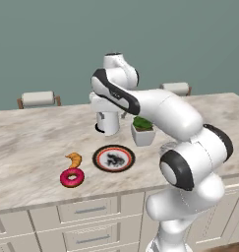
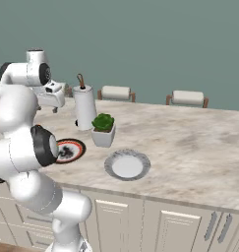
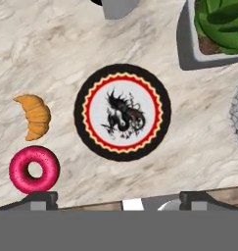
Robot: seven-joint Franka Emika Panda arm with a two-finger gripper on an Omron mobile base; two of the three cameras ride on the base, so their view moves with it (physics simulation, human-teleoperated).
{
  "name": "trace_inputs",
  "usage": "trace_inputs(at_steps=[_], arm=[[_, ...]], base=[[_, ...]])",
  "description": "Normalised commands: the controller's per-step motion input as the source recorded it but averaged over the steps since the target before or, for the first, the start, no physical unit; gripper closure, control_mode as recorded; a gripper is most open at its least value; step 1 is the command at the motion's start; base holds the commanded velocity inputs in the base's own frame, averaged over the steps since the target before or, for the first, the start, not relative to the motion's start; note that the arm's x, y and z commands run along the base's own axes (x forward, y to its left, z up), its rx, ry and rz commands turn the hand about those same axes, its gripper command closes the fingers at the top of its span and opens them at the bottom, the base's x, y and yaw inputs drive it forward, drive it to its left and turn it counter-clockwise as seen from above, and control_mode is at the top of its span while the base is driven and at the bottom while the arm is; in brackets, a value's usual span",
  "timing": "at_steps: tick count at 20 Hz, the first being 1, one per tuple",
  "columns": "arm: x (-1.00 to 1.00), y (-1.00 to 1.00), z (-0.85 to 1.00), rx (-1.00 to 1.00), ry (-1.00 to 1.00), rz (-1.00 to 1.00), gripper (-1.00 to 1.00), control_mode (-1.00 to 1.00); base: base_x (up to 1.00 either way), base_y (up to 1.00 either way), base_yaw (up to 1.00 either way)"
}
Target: Place the pastries on the plates.
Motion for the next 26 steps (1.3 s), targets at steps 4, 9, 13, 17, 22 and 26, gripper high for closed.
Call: trace_inputs(at_steps=[4, 9, 13, 17, 22, 26], arm=[[0.46, 0.38, -0.42, 0.00, 0.20, 0.01, -1.00, -1.00], [0.19, 0.54, -0.40, -0.07, 0.05, 0.06, -1.00, -1.00], [0.18, 0.65, -0.33, -0.05, -0.02, 0.05, -1.00, -1.00], [0.33, 0.54, -0.44, 0.00, 0.05, 0.08, -1.00, -1.00], [0.29, 0.55, -0.27, 0.00, 0.02, 0.02, -1.00, -1.00], [0.21, 0.37, -0.23, 0.00, 0.00, -0.01, -1.00, -1.00]], base=[[0.00, 0.00, 0.00], [0.00, 0.00, 0.00], [0.00, 0.00, 0.00], [0.00, 0.00, 0.00], [0.00, 0.00, 0.00], [0.00, 0.00, 0.00]])
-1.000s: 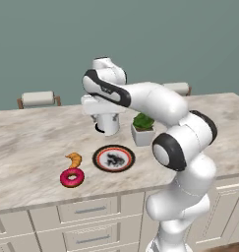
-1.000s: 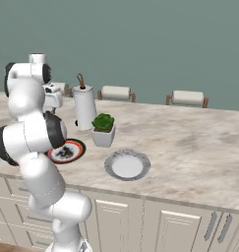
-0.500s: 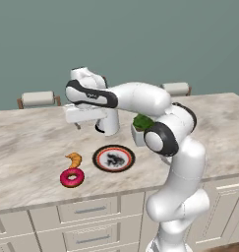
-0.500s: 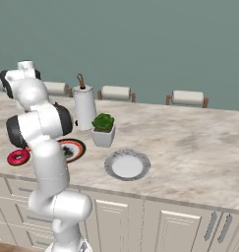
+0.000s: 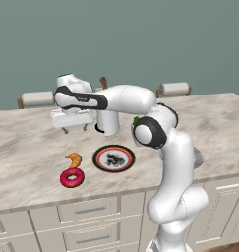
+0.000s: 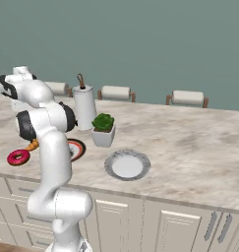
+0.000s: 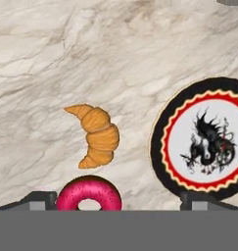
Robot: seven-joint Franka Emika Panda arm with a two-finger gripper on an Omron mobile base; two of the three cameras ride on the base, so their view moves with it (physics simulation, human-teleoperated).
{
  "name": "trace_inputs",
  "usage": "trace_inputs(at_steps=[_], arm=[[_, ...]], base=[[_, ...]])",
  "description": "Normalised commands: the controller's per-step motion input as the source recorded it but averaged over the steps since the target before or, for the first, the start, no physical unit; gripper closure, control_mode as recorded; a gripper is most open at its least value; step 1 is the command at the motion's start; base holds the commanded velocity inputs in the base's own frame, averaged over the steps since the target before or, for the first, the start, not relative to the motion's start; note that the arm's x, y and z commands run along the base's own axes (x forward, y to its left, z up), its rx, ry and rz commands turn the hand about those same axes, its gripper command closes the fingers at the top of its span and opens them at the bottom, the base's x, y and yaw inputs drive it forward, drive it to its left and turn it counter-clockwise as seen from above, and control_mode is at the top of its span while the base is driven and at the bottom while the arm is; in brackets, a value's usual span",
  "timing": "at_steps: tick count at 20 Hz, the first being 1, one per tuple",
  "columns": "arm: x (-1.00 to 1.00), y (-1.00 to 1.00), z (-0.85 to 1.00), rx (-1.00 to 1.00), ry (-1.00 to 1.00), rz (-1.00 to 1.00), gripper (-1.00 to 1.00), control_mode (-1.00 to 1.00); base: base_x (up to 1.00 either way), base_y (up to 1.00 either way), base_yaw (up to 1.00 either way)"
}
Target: Place the pastries on the plates.
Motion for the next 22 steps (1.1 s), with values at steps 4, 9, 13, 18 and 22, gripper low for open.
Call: trace_inputs(at_steps=[4, 9, 13, 18, 22], arm=[[0.11, 0.19, -0.31, 0.00, 0.00, -0.05, -1.00, -1.00], [0.06, 0.13, -0.42, 0.01, -0.06, -0.05, -1.00, -1.00], [0.01, 0.11, -0.33, 0.00, -0.03, -0.01, -1.00, -1.00], [-0.04, -0.05, -0.38, 0.00, 0.05, 0.00, -1.00, -1.00], [-0.09, -0.12, -0.39, 0.00, 0.08, 0.00, -1.00, -1.00]], base=[[0.00, 0.00, 0.00], [0.00, 0.00, 0.00], [0.00, 0.00, 0.00], [0.00, 0.00, 0.00], [0.00, 0.00, 0.00]])
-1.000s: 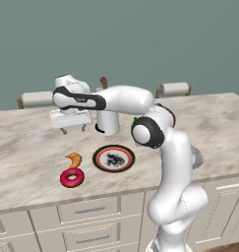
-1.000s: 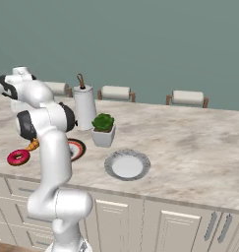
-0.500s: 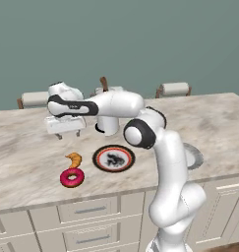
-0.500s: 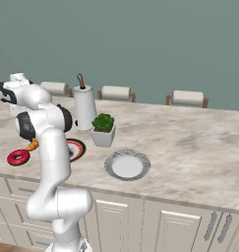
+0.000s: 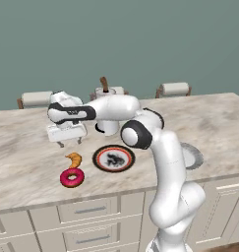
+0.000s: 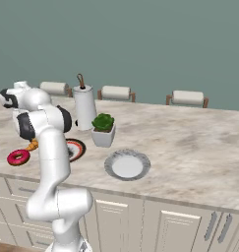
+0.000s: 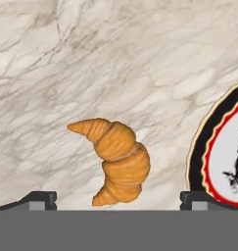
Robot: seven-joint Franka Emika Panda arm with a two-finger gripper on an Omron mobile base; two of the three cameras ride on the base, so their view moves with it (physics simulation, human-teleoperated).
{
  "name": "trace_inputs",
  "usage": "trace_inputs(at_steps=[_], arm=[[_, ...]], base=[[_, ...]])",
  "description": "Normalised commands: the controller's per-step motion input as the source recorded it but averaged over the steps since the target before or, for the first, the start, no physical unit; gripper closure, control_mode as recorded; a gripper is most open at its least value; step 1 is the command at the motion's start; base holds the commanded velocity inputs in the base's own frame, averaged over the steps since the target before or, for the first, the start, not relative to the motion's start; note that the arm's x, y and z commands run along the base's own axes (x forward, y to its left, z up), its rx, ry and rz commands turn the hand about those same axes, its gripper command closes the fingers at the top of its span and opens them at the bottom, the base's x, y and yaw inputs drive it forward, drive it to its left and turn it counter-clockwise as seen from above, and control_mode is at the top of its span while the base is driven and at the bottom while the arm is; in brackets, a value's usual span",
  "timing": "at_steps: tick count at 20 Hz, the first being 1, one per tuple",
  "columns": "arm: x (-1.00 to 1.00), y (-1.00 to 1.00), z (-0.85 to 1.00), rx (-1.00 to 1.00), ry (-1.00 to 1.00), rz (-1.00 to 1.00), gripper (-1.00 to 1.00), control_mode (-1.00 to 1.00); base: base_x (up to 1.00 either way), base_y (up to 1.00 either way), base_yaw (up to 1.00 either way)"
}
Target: Place the pastries on the plates.
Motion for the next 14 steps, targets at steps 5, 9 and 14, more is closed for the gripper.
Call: trace_inputs(at_steps=[5, 9, 14], arm=[[-0.23, -0.04, -0.40, 0.00, 0.03, 0.00, -1.00, -1.00], [-0.13, -0.08, -0.34, 0.00, 0.05, 0.00, -1.00, -1.00], [0.00, -0.06, -0.21, 0.00, 0.03, 0.00, -1.00, -1.00]], base=[[0.00, 0.00, 0.00], [0.00, 0.00, 0.00], [0.00, 0.00, 0.00]])
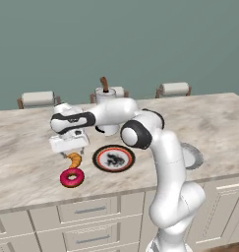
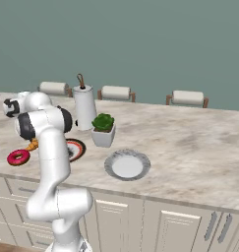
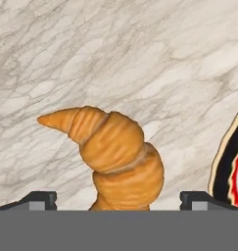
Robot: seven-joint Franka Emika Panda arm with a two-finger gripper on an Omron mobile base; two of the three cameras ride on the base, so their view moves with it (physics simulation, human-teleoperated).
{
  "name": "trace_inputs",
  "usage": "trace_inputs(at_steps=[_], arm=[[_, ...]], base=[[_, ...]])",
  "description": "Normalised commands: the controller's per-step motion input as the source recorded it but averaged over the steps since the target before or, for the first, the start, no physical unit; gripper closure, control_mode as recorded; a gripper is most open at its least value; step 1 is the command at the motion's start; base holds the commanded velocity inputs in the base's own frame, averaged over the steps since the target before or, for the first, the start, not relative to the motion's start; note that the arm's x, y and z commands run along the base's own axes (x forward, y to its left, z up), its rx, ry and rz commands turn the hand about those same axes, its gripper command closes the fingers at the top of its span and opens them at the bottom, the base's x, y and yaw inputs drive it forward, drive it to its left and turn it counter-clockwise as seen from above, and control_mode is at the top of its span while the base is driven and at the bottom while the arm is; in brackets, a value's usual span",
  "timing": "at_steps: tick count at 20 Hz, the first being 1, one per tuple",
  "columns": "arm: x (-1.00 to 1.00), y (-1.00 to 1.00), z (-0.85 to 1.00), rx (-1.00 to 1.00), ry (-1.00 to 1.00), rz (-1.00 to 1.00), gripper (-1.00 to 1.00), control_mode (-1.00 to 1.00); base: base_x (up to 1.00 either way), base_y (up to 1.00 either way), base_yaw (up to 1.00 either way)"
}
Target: Place the pastries on the plates.
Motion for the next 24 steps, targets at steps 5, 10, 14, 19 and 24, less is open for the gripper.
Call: trace_inputs(at_steps=[5, 10, 14, 19, 24], arm=[[0.00, -0.01, -0.27, 0.00, 0.03, 0.00, -1.00, -1.00], [-0.01, -0.10, -0.31, 0.00, 0.01, 0.00, -1.00, -1.00], [0.00, -0.01, -0.07, 0.00, 0.00, 0.00, -1.00, -1.00], [0.00, 0.00, 0.00, 0.00, 0.00, 0.00, 1.00, -1.00], [0.00, -0.04, 0.02, 0.00, 0.01, -0.01, 1.00, -1.00]], base=[[0.00, 0.00, 0.00], [0.00, 0.00, 0.00], [0.00, 0.00, 0.00], [0.00, 0.00, 0.00], [0.00, 0.00, 0.00]])
